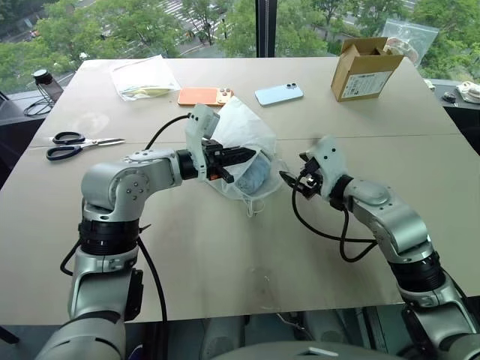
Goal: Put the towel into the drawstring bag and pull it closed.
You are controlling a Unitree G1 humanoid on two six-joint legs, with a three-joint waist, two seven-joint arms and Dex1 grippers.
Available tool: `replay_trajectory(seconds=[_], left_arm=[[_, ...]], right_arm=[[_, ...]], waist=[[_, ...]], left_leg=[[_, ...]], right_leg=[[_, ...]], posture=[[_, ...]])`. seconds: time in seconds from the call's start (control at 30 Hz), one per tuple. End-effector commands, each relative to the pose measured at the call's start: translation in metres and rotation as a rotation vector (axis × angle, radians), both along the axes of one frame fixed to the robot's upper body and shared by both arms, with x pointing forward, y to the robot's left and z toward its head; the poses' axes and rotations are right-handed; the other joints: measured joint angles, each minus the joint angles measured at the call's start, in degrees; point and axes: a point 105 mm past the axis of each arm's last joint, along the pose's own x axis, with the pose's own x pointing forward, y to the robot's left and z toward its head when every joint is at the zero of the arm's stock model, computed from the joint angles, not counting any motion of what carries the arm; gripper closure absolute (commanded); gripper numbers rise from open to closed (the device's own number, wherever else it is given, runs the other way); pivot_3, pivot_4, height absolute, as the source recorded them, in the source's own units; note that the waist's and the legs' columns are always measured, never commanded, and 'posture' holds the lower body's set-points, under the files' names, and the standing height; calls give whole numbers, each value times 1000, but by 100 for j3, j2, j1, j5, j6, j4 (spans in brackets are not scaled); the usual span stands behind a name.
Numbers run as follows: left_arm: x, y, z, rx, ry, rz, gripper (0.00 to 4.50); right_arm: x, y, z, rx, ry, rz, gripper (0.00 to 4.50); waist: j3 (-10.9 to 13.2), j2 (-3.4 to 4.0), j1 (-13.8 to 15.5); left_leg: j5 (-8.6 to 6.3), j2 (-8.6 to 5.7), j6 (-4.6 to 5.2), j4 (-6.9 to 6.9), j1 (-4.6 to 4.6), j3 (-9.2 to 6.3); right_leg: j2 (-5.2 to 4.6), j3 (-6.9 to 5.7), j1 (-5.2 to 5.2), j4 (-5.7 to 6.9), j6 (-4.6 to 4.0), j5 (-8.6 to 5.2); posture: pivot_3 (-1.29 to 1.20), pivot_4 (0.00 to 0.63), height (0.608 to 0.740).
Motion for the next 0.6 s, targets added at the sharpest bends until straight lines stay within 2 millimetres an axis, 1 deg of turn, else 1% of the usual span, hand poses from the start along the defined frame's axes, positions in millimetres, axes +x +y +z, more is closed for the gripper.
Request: replay_trajectory(seconds=[0.03,0.1,0.13,0.17,0.2,0.3,0.47,0.6], left_arm=[[-1,-6,14,-13,-63,-21,4500],[-2,-7,14,-14,-64,-22,4500],[-2,-7,14,-14,-64,-21,4500],[-2,-7,14,-14,-64,-21,4500],[-2,-7,14,-15,-64,-21,4500],[-2,-9,13,-17,-66,-25,4500],[-3,-15,13,-18,-71,-36,4500],[-2,-17,12,-10,-81,-36,4500]], right_arm=[[11,-9,9,-17,-48,-100,1090],[13,-11,8,-25,-46,-117,1764],[13,-12,8,-27,-45,-120,2204],[13,-12,8,-30,-46,-125,2533],[14,-12,7,-36,-49,-127,3088],[17,-8,7,-47,-60,-131,4413],[23,9,4,-25,-70,-125,4413],[28,10,-1,-14,-69,-152,4413]], waist=[[0,0,2],[0,0,2],[0,0,2],[0,0,2],[0,0,2],[0,0,-7],[0,0,-17],[0,0,-7]], left_leg=[[0,0,0,0,0,0],[0,0,0,2,0,1],[0,0,0,2,0,0],[0,0,0,2,0,1],[0,0,0,2,0,1],[0,0,0,2,0,1],[0,0,0,2,2,1],[0,-1,0,3,0,2]], right_leg=[[0,0,0,0,0,0],[0,1,0,1,0,0],[0,1,0,1,0,0],[0,1,0,1,0,0],[0,0,0,1,0,0],[0,1,0,1,0,0],[0,2,0,4,-1,0],[-1,2,0,4,-1,1]], posture=[[0,150,740],[0,150,740],[0,150,740],[0,150,740],[0,150,740],[0,150,740],[0,150,740],[0,150,740]])
